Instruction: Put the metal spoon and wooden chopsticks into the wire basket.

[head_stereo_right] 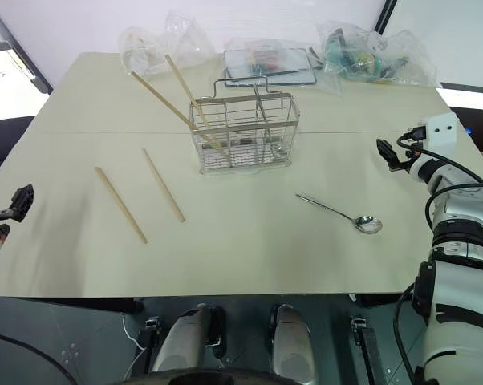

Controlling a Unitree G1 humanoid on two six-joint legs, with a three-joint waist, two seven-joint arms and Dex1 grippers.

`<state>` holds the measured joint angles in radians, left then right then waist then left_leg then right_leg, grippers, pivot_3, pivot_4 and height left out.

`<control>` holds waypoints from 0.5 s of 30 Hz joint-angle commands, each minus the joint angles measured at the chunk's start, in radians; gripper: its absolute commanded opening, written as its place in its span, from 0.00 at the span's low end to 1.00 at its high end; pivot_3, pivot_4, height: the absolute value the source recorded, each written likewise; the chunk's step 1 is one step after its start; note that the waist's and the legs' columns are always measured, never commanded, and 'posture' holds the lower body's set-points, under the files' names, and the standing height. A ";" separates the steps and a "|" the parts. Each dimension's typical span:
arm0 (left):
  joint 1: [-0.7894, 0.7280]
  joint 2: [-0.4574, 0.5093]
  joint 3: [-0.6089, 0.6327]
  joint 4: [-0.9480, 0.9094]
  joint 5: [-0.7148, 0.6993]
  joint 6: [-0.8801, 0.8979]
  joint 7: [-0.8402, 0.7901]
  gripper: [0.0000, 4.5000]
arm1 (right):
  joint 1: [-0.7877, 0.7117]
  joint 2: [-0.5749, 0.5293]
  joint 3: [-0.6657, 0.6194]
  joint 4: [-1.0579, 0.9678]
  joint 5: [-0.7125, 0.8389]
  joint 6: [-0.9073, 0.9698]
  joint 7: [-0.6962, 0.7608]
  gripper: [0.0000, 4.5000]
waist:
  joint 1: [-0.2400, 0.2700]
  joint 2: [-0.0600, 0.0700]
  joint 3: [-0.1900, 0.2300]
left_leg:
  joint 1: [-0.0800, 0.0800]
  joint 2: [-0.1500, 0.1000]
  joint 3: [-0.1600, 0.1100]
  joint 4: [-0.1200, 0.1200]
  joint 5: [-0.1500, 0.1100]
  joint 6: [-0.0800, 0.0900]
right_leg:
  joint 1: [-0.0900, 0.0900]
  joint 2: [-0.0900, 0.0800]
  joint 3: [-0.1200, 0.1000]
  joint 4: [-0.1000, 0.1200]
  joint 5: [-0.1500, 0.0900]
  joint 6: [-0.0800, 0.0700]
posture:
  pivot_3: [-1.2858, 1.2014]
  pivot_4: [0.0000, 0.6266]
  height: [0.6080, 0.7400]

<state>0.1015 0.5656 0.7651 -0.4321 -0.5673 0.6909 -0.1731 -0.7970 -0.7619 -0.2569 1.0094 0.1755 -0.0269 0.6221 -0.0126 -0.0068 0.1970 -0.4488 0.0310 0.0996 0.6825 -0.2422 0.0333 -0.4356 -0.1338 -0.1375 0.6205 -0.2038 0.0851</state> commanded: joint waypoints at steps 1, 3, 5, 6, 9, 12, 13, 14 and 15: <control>0.006 0.030 0.021 -0.015 0.022 -0.018 -0.007 0.99 | -0.032 -0.006 -0.029 0.000 0.021 -0.008 -0.002 1.00 | 0.000 0.000 0.000 | 0.000 0.000 0.000 0.000 0.000 0.000 | 0.000 0.000 0.000 0.000 0.000 0.000 | 0.52 0.24 0.73; -0.007 0.015 0.037 -0.009 -0.006 -0.008 -0.003 0.99 | -0.034 -0.006 -0.028 0.001 0.021 -0.009 -0.002 1.00 | 0.000 0.000 0.000 | 0.000 0.000 0.000 0.000 0.000 0.000 | 0.000 0.000 0.000 0.000 0.000 0.000 | 0.52 0.24 0.73; -0.009 0.016 0.039 -0.006 -0.011 -0.005 -0.005 0.99 | -0.034 -0.006 -0.029 0.000 0.021 -0.009 -0.001 1.00 | 0.000 0.000 0.000 | 0.000 0.000 0.000 0.000 0.000 0.000 | 0.000 0.000 0.000 0.000 0.000 0.000 | 0.52 0.24 0.73; -0.009 0.018 0.037 -0.010 -0.009 -0.003 -0.002 0.99 | -0.033 -0.006 -0.029 -0.002 0.022 -0.008 0.000 1.00 | 0.000 0.000 0.000 | 0.000 0.000 0.000 0.000 0.000 0.000 | 0.000 0.000 0.000 0.000 0.000 0.000 | 0.52 0.24 0.73; -0.007 0.025 0.031 -0.007 -0.002 -0.006 -0.003 0.99 | -0.032 -0.006 -0.029 -0.003 0.023 -0.009 0.002 1.00 | 0.000 0.000 0.000 | 0.000 0.000 0.001 0.000 0.000 0.000 | 0.000 0.000 0.000 0.000 0.000 0.000 | 0.52 0.24 0.73; -0.012 0.027 0.029 -0.003 0.001 -0.007 -0.001 0.99 | -0.033 -0.006 -0.028 -0.003 0.022 -0.009 0.003 1.00 | 0.000 0.000 0.000 | 0.000 0.000 0.001 0.000 0.000 0.000 | 0.000 0.000 0.001 0.000 0.000 0.000 | 0.52 0.24 0.73; -0.014 0.027 0.028 -0.004 0.001 -0.007 0.000 0.99 | -0.033 -0.006 -0.028 -0.003 0.021 -0.008 0.003 1.00 | 0.000 0.000 0.000 | 0.000 0.000 0.001 0.000 0.000 0.000 | 0.000 0.000 0.001 0.000 0.000 0.000 | 0.52 0.24 0.73; -0.015 0.027 0.028 -0.004 0.001 -0.007 0.000 0.99 | -0.033 -0.006 -0.028 -0.003 0.021 -0.008 0.003 1.00 | 0.000 0.000 0.000 | 0.000 0.000 0.001 0.000 0.000 0.000 | 0.000 0.000 0.001 0.000 0.000 0.000 | 0.52 0.24 0.73; -0.018 0.028 0.026 -0.006 0.001 -0.006 0.001 0.99 | -0.035 -0.007 -0.027 -0.002 0.021 -0.009 0.003 1.00 | 0.000 0.000 0.000 | 0.000 0.000 0.001 0.000 0.000 0.000 | 0.000 0.000 0.001 0.000 0.000 0.000 | 0.52 0.24 0.73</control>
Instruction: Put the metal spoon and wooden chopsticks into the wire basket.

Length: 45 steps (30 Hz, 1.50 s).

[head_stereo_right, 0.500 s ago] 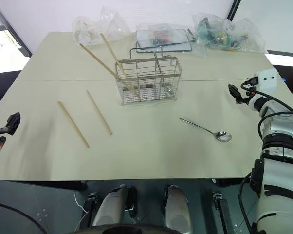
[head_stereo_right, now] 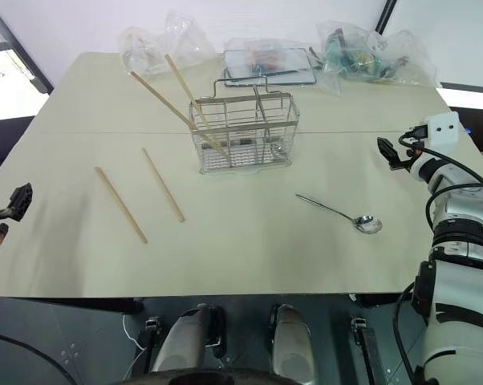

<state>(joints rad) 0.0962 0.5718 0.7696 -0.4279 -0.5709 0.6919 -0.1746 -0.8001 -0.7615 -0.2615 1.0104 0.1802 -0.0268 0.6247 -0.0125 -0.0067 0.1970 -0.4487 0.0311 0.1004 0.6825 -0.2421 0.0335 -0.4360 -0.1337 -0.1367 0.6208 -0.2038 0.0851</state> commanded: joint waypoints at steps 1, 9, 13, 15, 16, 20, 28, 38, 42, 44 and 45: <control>-0.016 0.022 0.019 -0.011 0.005 -0.006 0.004 0.99 | -0.033 -0.008 -0.022 -0.001 0.015 -0.009 0.001 1.00 | 0.000 0.000 0.000 | 0.000 0.000 0.000 0.000 0.000 0.000 | 0.000 0.000 0.000 0.000 0.000 0.000 | 0.52 0.24 0.73; -0.113 0.042 0.035 -0.067 -0.097 0.071 0.018 0.99 | -0.117 -0.044 0.046 0.025 -0.040 0.007 0.089 1.00 | -0.001 0.000 0.000 | 0.000 0.000 0.001 0.000 0.001 0.002 | -0.001 0.000 0.001 0.001 0.000 0.000 | 0.52 0.24 0.73; -0.148 0.109 -0.016 -0.096 -0.168 0.132 -0.046 0.99 | -0.166 -0.079 0.104 0.020 -0.071 0.045 0.221 1.00 | 0.001 0.000 0.000 | 0.000 0.000 0.001 0.000 0.004 -0.003 | -0.002 0.000 0.002 0.002 0.000 0.000 | 0.52 0.24 0.73; -0.195 0.157 -0.051 -0.107 -0.232 0.173 -0.091 0.99 | -0.194 -0.091 0.138 0.007 -0.083 0.061 0.304 1.00 | 0.001 0.000 0.000 | 0.000 0.000 0.002 0.000 0.004 -0.003 | -0.002 0.000 0.002 0.002 0.000 0.000 | 0.52 0.24 0.73; -0.243 0.198 -0.091 -0.121 -0.306 0.210 -0.140 0.99 | -0.208 -0.101 0.171 -0.013 -0.090 0.079 0.399 1.00 | 0.004 0.000 0.000 | 0.000 0.000 0.002 0.000 0.004 -0.003 | -0.002 0.000 0.002 0.002 0.000 0.000 | 0.52 0.24 0.73; -0.359 0.309 -0.235 -0.187 -0.521 0.306 -0.301 0.99 | -0.211 -0.136 0.278 -0.087 -0.103 0.194 0.714 1.00 | 0.000 0.001 0.001 | -0.001 -0.001 0.002 0.001 0.003 -0.005 | -0.004 0.000 0.003 0.003 0.000 0.000 | 0.52 0.24 0.73; -0.416 0.382 -0.523 -0.241 -0.477 0.265 -0.495 0.99 | -0.047 -0.187 0.358 -0.313 -0.089 0.335 0.929 1.00 | 0.001 0.003 0.001 | 0.000 0.000 0.004 0.000 0.006 -0.006 | -0.006 0.001 0.005 0.008 0.000 -0.001 | 0.52 0.24 0.73; -0.532 0.351 -0.660 -0.187 -0.435 0.251 -0.575 0.99 | 0.168 -0.139 0.340 -0.558 -0.039 0.483 0.841 1.00 | 0.005 0.003 0.001 | 0.001 0.000 0.004 0.000 0.006 -0.007 | -0.005 0.001 0.007 0.008 -0.001 -0.001 | 0.52 0.24 0.73; -0.555 0.347 -0.678 -0.173 -0.413 0.243 -0.592 0.99 | 0.220 -0.102 0.344 -0.579 -0.040 0.485 0.775 1.00 | 0.003 0.002 0.000 | 0.002 0.000 0.005 0.000 0.006 -0.007 | -0.005 0.001 0.007 0.008 -0.001 -0.001 | 0.52 0.24 0.73; -0.567 0.343 -0.679 -0.166 -0.409 0.244 -0.594 1.00 | 0.225 -0.077 0.342 -0.564 -0.048 0.478 0.728 0.87 | 0.001 0.001 0.000 | 0.003 0.000 0.004 0.000 0.006 -0.007 | -0.004 0.002 0.007 0.008 -0.001 -0.001 | 0.52 0.24 0.73; -0.572 0.342 -0.678 -0.164 -0.408 0.244 -0.593 1.00 | 0.225 -0.069 0.339 -0.559 -0.047 0.480 0.712 0.80 | 0.000 0.001 0.000 | 0.004 0.000 0.004 0.000 0.006 -0.007 | -0.003 0.002 0.007 0.008 -0.001 -0.001 | 0.52 0.24 0.73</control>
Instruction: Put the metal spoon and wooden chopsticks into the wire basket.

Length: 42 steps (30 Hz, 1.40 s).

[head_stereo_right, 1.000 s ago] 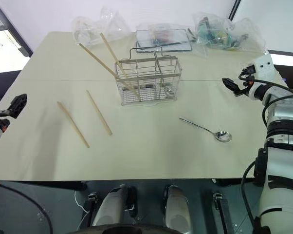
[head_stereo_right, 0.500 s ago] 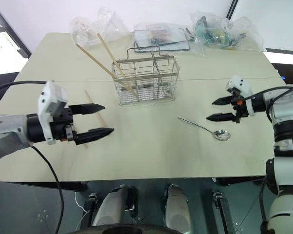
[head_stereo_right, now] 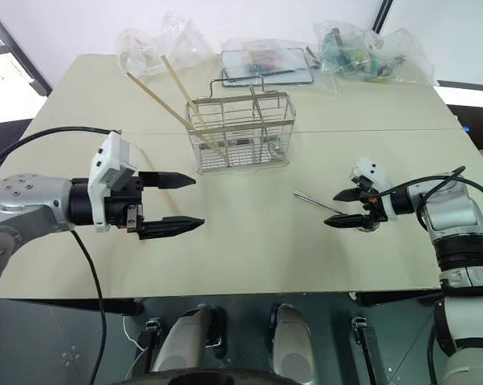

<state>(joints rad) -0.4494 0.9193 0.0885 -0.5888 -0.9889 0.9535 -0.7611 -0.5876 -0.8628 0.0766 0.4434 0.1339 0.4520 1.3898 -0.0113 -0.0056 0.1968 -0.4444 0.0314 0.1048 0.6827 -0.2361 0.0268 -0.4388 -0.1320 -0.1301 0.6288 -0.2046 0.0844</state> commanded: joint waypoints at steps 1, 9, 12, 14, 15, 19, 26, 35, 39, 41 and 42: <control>-0.031 -0.006 0.007 -0.001 0.008 -0.015 -0.006 1.00 | 0.015 0.037 -0.002 0.008 0.001 0.003 -0.059 0.69 | -0.002 0.000 0.000 | 0.001 0.000 0.000 0.000 0.000 0.000 | 0.000 0.000 0.000 0.000 0.000 0.000 | 0.52 0.24 0.73; -0.027 0.004 0.025 0.014 0.021 -0.018 -0.014 1.00 | 0.019 0.043 -0.011 0.008 0.009 0.000 -0.083 0.01 | 0.001 0.000 0.000 | 0.000 0.000 0.000 0.000 0.000 0.000 | 0.000 0.000 0.000 0.000 0.000 -0.001 | 0.52 0.24 0.73; -0.026 -0.001 0.025 0.017 0.032 -0.023 -0.014 1.00 | 0.025 0.039 -0.019 0.002 0.007 -0.016 -0.097 0.01 | 0.001 0.000 0.000 | 0.000 0.000 0.000 0.000 0.000 0.000 | 0.001 0.000 0.000 0.000 0.000 -0.001 | 0.52 0.24 0.73; -0.024 -0.004 0.028 0.019 0.043 -0.031 -0.013 1.00 | 0.009 0.033 -0.056 0.004 0.019 -0.027 -0.130 0.01 | 0.001 0.000 0.000 | 0.000 0.000 0.000 0.000 0.000 0.000 | 0.001 0.000 0.000 0.000 0.000 -0.001 | 0.52 0.24 0.73; -0.025 -0.004 0.031 0.021 0.047 -0.034 -0.012 1.00 | -0.010 0.028 -0.085 0.012 0.036 -0.024 -0.146 0.01 | 0.001 0.000 0.000 | 0.000 0.000 0.000 0.000 0.000 0.000 | 0.001 0.000 0.000 0.000 0.000 -0.001 | 0.52 0.24 0.73; -0.038 -0.004 0.048 0.044 0.056 -0.046 -0.013 1.00 | -0.113 0.009 -0.183 0.073 0.103 0.015 -0.195 0.01 | 0.002 0.001 0.001 | -0.001 0.000 0.001 0.000 0.000 0.000 | -0.001 0.000 0.001 0.000 0.000 0.000 | 0.52 0.24 0.73; -0.206 -0.070 0.041 0.184 0.114 -0.095 0.037 1.00 | -0.466 0.107 -0.324 0.145 0.257 0.168 -0.335 0.01 | 0.000 0.002 0.001 | -0.001 0.000 0.001 -0.001 0.000 0.000 | -0.002 0.001 0.002 0.001 0.000 -0.001 | 0.52 0.24 0.73; -0.451 -0.260 0.006 0.379 0.232 -0.153 0.136 1.00 | -0.621 0.381 -0.325 0.078 0.340 0.206 -0.516 0.01 | 0.002 0.001 0.001 | -0.002 -0.001 0.002 -0.001 0.000 0.001 | -0.002 0.000 0.002 0.003 0.000 0.000 | 0.52 0.24 0.73; -0.451 -0.275 0.011 0.375 0.255 -0.155 0.133 1.00 | -0.619 0.461 -0.316 0.111 0.328 0.148 -0.559 0.01 | 0.000 0.002 0.001 | -0.002 -0.001 0.003 -0.001 0.000 0.001 | -0.003 0.000 0.002 0.003 0.000 0.000 | 0.52 0.24 0.73; -0.440 -0.271 0.021 0.361 0.257 -0.151 0.133 1.00 | -0.615 0.498 -0.323 0.139 0.325 0.094 -0.584 0.01 | -0.001 0.002 0.001 | -0.002 -0.001 0.003 -0.001 0.000 0.001 | -0.003 0.001 0.002 0.003 0.000 0.000 | 0.52 0.24 0.73; -0.434 -0.268 0.026 0.354 0.256 -0.147 0.134 1.00 | -0.618 0.517 -0.334 0.157 0.328 0.062 -0.605 0.01 | -0.002 0.002 0.001 | -0.002 -0.001 0.003 -0.001 0.000 0.001 | -0.003 0.001 0.003 0.003 0.000 0.000 | 0.52 0.24 0.73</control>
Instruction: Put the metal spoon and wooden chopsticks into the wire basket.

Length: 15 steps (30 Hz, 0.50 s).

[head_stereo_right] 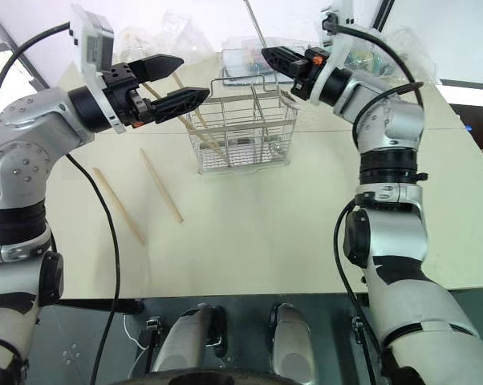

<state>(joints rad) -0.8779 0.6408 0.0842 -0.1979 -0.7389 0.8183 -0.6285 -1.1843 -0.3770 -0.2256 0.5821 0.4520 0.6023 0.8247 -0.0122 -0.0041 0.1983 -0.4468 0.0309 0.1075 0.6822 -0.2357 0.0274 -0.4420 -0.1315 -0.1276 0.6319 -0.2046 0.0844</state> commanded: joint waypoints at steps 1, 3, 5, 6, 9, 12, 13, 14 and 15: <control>-0.001 0.013 0.035 -0.043 0.005 -0.008 0.002 1.00 | -0.025 0.048 -0.045 0.038 0.016 -0.117 -0.061 0.01 | -0.001 0.000 0.000 | 0.000 0.000 0.000 0.000 0.000 0.000 | 0.000 0.000 0.000 0.000 0.000 0.000 | 0.52 0.24 0.73; 0.007 0.019 0.043 -0.053 0.005 0.000 0.006 1.00 | -0.032 0.075 -0.060 0.080 0.016 -0.172 -0.091 0.01 | -0.001 0.000 0.000 | 0.000 0.000 0.000 0.000 0.000 0.000 | 0.000 0.000 0.000 0.000 0.000 0.000 | 0.52 0.24 0.73; 0.012 0.025 0.050 -0.066 0.002 0.011 0.009 1.00 | -0.027 0.087 -0.050 0.121 -0.007 -0.233 -0.099 0.01 | -0.001 0.000 0.000 | 0.000 0.000 0.000 0.000 0.000 0.000 | 0.000 0.000 0.000 0.000 0.000 0.000 | 0.52 0.24 0.73; 0.013 0.028 0.053 -0.071 0.000 0.016 0.010 1.00 | -0.025 0.090 -0.047 0.138 -0.014 -0.258 -0.101 0.01 | -0.001 0.000 0.000 | 0.000 0.000 0.000 0.000 0.000 0.000 | 0.000 0.000 0.000 0.000 0.000 0.000 | 0.52 0.24 0.73; 0.016 0.038 0.066 -0.089 -0.010 0.037 0.013 1.00 | -0.013 0.096 -0.053 0.195 -0.019 -0.305 -0.112 0.01 | -0.001 0.000 0.000 | 0.000 0.000 0.000 0.000 0.000 0.000 | 0.000 0.000 0.000 0.000 0.000 0.000 | 0.52 0.24 0.73; 0.022 0.046 0.071 -0.100 -0.011 0.050 0.015 1.00 | 0.006 0.103 -0.063 0.221 -0.008 -0.324 -0.120 0.26 | -0.002 0.000 0.000 | 0.000 0.000 0.000 0.000 0.000 0.000 | 0.000 0.000 0.001 0.000 0.000 0.000 | 0.52 0.24 0.73; 0.023 0.048 0.073 -0.103 -0.012 0.053 0.015 1.00 | 0.011 0.104 -0.066 0.223 -0.004 -0.324 -0.119 0.37 | -0.003 0.000 0.000 | 0.000 0.000 0.000 0.000 0.000 0.000 | 0.000 0.000 0.001 0.000 0.000 0.000 | 0.52 0.24 0.73; 0.024 0.049 0.074 -0.106 -0.013 0.056 0.016 1.00 | 0.016 0.105 -0.067 0.219 -0.002 -0.325 -0.118 0.48 | -0.003 0.000 0.000 | 0.000 0.000 0.000 0.000 0.000 0.000 | 0.000 0.000 0.001 0.000 0.000 0.000 | 0.52 0.24 0.73; 0.025 0.051 0.076 -0.108 -0.015 0.060 0.016 1.00 | 0.026 0.103 -0.063 0.207 -0.009 -0.331 -0.125 0.59 | -0.003 0.000 0.000 | 0.000 0.000 0.000 0.000 0.000 0.000 | 0.000 0.000 0.001 0.000 0.000 0.000 | 0.52 0.24 0.73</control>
<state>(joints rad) -0.8488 0.6739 0.1295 -0.2754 -0.7460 0.8797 -0.6156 -1.1510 -0.2716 -0.2784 0.8158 0.4354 0.2951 0.7053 -0.0154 -0.0040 0.1983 -0.4464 0.0311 0.1074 0.6820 -0.2357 0.0274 -0.4421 -0.1313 -0.1266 0.6322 -0.2047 0.0844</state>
